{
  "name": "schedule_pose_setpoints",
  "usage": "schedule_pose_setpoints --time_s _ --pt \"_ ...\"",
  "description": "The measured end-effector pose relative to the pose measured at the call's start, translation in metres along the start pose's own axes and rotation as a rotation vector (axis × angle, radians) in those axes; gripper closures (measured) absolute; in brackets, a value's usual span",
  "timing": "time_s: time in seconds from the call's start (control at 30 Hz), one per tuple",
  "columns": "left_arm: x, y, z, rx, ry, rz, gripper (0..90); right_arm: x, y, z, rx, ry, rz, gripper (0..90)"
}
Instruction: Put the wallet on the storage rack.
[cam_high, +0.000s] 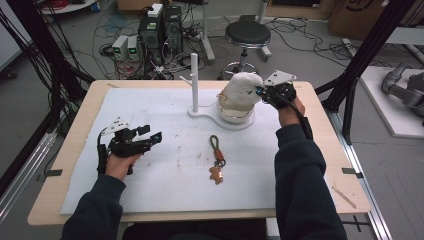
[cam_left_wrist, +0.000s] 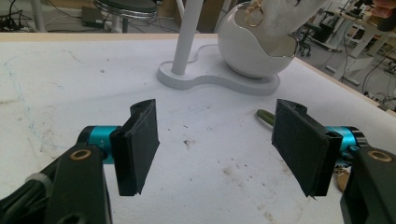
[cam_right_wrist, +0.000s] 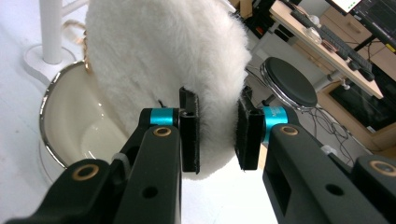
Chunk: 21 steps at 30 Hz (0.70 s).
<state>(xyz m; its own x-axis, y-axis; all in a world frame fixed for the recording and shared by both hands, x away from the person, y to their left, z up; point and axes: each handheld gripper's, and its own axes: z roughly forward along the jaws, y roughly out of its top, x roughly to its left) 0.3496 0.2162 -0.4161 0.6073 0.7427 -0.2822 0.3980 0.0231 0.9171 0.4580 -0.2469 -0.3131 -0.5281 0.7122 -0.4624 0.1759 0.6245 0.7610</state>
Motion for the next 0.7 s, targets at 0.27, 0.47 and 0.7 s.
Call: schedule_pose_setpoints --time_s 0.27,0.47,0.7 --pt "0.0 0.0 0.0 0.003 -0.001 -0.001 31.7 0.011 0.004 0.009 0.029 -0.033 -0.056 75.2" --pt "0.0 0.0 0.0 0.003 0.0 -0.003 31.7 0.023 0.005 0.02 0.06 -0.022 -0.121 75.3" --pt "0.0 0.0 0.0 -0.001 -0.003 -0.008 31.6 0.043 0.002 0.04 0.148 -0.023 -0.267 75.6"
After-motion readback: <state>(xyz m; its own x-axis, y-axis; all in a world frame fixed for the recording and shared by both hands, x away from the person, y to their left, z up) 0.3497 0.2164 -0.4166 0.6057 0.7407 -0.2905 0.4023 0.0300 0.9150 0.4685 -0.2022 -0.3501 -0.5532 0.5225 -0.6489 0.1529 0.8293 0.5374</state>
